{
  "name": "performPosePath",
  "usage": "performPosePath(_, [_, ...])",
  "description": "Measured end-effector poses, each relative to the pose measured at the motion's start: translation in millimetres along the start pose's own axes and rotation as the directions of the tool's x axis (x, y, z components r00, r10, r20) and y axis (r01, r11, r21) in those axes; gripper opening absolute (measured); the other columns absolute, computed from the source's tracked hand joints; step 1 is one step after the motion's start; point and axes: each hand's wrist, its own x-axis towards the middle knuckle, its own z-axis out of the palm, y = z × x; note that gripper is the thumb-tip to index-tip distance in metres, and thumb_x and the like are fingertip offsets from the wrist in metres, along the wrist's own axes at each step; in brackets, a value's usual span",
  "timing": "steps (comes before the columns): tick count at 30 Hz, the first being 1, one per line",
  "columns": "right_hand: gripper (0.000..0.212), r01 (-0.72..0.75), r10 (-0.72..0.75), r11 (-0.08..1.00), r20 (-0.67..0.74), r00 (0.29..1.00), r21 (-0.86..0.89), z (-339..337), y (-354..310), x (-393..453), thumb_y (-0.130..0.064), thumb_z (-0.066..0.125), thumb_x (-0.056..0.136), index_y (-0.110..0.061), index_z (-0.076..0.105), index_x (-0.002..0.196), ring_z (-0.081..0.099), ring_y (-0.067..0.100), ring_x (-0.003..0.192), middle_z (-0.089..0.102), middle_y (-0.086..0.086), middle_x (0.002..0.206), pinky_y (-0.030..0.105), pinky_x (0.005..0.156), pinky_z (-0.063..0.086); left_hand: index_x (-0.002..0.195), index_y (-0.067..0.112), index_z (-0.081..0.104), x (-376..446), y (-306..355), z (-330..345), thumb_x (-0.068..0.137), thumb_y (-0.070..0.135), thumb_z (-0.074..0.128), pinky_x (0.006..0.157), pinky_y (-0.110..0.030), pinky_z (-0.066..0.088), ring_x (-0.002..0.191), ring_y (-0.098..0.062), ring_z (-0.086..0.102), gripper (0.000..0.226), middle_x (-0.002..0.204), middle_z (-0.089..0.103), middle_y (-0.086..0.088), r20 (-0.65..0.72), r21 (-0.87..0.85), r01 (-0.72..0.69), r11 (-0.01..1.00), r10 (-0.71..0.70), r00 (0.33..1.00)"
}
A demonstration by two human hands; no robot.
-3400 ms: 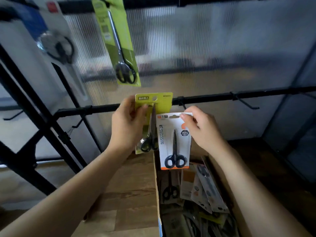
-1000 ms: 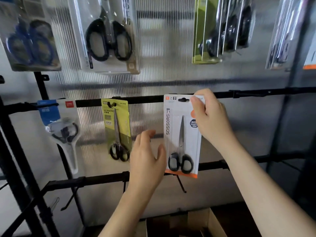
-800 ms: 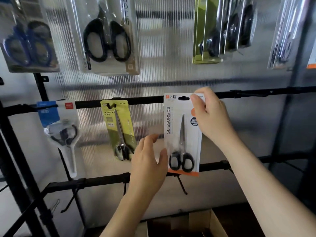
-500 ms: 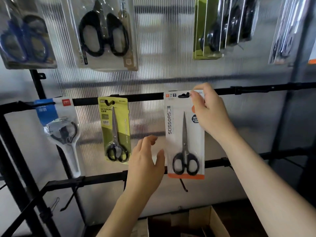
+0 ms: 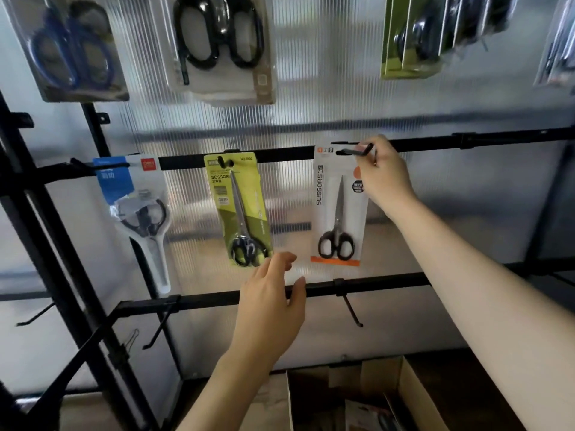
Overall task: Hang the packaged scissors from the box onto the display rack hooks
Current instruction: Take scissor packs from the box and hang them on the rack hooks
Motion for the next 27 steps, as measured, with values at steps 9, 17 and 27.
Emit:
performPosePath(9, [0.034, 0.056, -0.147, 0.927, -0.222, 0.964, -0.37, -14.4, 53.9, -82.6, -0.02, 0.051, 0.095, -0.001, 0.047, 0.122, 0.053, 0.023, 0.097, 0.055, 0.014, 0.112, 0.019, 0.076, 0.034, 0.126, 0.017, 0.05, -18.7, -1.0, 41.6, 0.092, 0.022, 0.055, 0.094, -0.031, 0.043, 0.113, -0.015, 0.051, 0.034, 0.119, 0.058, 0.002, 0.099, -0.005, -0.035, 0.999, 0.035, 0.995])
performPosePath(17, [0.03, 0.129, -0.309, 0.769, -0.189, 0.932, -0.626, -23.8, 126.6, -201.0, -0.022, 0.05, 0.093, -0.006, 0.056, 0.118, 0.053, 0.025, 0.109, 0.055, 0.015, 0.118, 0.029, 0.09, 0.041, 0.111, 0.02, 0.051, -76.5, -24.2, 107.4, 0.093, 0.03, 0.052, 0.081, -0.031, 0.049, 0.093, -0.013, 0.055, 0.02, 0.101, 0.058, 0.005, 0.273, 0.006, -0.068, 0.998, 0.064, 0.96])
performPosePath(27, [0.029, 0.159, 0.145, 0.628, 0.316, 0.938, -0.762, -26.8, 242.9, -335.4, -0.023, 0.046, 0.096, -0.012, 0.055, 0.121, 0.052, 0.022, 0.114, 0.051, 0.006, 0.126, 0.035, 0.089, 0.05, 0.129, 0.022, 0.042, -145.0, -103.3, 204.8, 0.095, 0.037, 0.046, 0.096, -0.037, 0.039, 0.114, -0.022, 0.051, 0.037, 0.122, 0.054, 0.0, 0.766, 0.322, -0.221, 0.921, -0.116, 0.632])
